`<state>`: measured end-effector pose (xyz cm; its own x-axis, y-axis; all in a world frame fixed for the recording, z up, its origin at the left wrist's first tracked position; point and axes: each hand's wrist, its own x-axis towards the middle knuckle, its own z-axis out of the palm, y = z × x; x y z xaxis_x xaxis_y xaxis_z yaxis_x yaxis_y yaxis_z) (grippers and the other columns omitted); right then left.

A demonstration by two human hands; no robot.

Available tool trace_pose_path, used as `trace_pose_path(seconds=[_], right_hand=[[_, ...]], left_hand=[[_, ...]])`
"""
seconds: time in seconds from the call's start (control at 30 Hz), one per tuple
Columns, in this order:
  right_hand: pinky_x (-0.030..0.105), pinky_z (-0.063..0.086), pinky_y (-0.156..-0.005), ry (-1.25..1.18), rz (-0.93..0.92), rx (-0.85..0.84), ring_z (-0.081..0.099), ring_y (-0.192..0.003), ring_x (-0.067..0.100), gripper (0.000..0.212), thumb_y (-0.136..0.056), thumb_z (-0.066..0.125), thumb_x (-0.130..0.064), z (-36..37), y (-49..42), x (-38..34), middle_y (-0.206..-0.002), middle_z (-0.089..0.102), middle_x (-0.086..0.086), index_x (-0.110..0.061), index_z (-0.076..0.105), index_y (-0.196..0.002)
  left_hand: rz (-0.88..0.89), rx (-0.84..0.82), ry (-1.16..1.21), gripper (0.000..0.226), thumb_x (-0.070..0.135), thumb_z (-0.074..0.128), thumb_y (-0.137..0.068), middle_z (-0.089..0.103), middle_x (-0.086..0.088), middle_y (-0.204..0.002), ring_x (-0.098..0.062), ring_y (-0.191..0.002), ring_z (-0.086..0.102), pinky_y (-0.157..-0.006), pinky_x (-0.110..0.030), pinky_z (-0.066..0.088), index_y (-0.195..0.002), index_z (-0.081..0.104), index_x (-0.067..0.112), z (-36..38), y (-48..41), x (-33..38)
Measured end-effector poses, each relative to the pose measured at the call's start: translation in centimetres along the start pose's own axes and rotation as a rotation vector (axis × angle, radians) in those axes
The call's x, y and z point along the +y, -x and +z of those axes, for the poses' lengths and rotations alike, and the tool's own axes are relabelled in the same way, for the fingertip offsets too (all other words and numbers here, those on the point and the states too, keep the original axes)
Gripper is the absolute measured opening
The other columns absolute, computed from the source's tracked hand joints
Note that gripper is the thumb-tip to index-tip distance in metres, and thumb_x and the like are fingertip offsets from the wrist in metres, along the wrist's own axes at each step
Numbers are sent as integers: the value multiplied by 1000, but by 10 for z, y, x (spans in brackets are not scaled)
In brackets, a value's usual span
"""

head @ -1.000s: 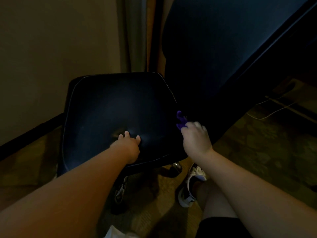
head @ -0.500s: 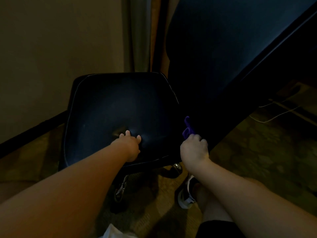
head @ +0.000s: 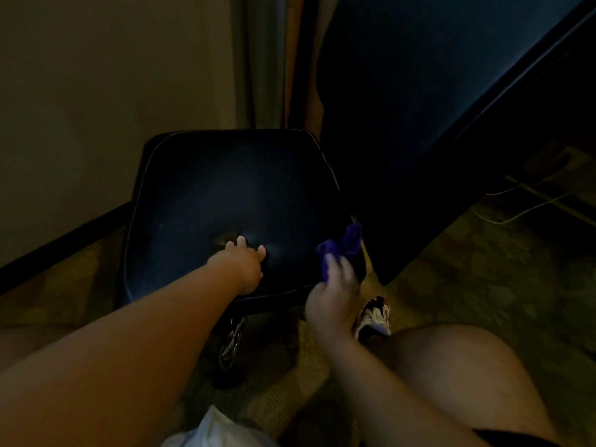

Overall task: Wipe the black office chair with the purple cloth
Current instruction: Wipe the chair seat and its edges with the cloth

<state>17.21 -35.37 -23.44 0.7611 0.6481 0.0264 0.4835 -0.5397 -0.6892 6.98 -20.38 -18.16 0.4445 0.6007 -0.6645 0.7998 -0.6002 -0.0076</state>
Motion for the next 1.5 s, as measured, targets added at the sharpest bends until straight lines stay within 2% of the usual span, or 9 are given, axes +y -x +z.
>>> trace_pose_path(seconds=[0.13,0.27,0.4,0.67,0.83,1.0,1.23,1.43,1.5], right_hand=[[39,22,-125,-23,-257,-305,16,-153,14,72,-93,52,5,37,49,-21,-166,22,-8,-28,38,-155],[50,13,-125,144,-464,-250,21,-154,23,63,-91,57,-3,26,33,-9,-163,34,1,-23,46,-150],[56,9,-124,320,-222,-67,12,-156,26,53,-92,47,-11,-5,-27,19,-165,31,2,-30,54,-141],[49,39,-116,22,88,40,20,-153,30,56,-97,45,-1,-12,-35,24,-165,25,4,-24,47,-148],[46,17,-124,114,-158,-42,-7,-157,20,65,-93,51,-7,35,42,-6,-171,5,-3,-27,38,-154],[52,12,-123,170,-231,-128,-9,-156,16,57,-99,45,-28,41,42,3,-171,5,-8,-33,34,-154],[60,9,-123,110,-33,-35,-5,-157,21,44,-102,50,-19,6,-41,7,-171,8,-5,-34,51,-143],[54,23,-118,164,36,-43,6,-156,25,47,-102,51,-16,-5,-62,6,-171,8,-5,-37,51,-144],[48,32,-118,135,47,-62,19,-154,27,53,-98,54,-7,-9,-69,4,-170,14,-3,-32,52,-146]], left_hand=[[-1,20,-18,68,22,42,-103,-9,-21,-164,-43,-150,5,-118,-57,24,-158,1,27,-1,2,1],[10,23,-28,69,22,42,-104,-10,-19,-164,-41,-151,4,-119,-56,23,-157,-1,30,0,3,-2],[28,17,-42,66,33,40,-105,-10,-20,-164,-41,-151,5,-120,-54,22,-157,-1,30,0,2,-4],[3,65,-37,65,37,40,-105,-4,-20,-164,-42,-149,15,-114,-55,34,-157,3,29,1,-1,8],[-1,109,-78,65,35,42,-103,3,-24,-163,-42,-140,36,-106,-51,45,-157,7,25,1,-7,15],[5,140,-72,66,36,44,-101,6,-22,-163,-38,-136,42,-101,-49,49,-156,9,29,4,-7,15],[105,318,570,40,44,58,-95,57,0,-141,-16,-121,56,-100,-28,42,-135,54,41,-6,25,-33],[-13,542,805,32,33,63,-95,57,1,-138,-15,-121,56,-95,-25,43,-127,63,36,11,69,-94],[-79,566,924,32,30,63,-95,59,1,-135,-12,-112,59,-82,-19,47,-127,62,35,25,79,-112]])
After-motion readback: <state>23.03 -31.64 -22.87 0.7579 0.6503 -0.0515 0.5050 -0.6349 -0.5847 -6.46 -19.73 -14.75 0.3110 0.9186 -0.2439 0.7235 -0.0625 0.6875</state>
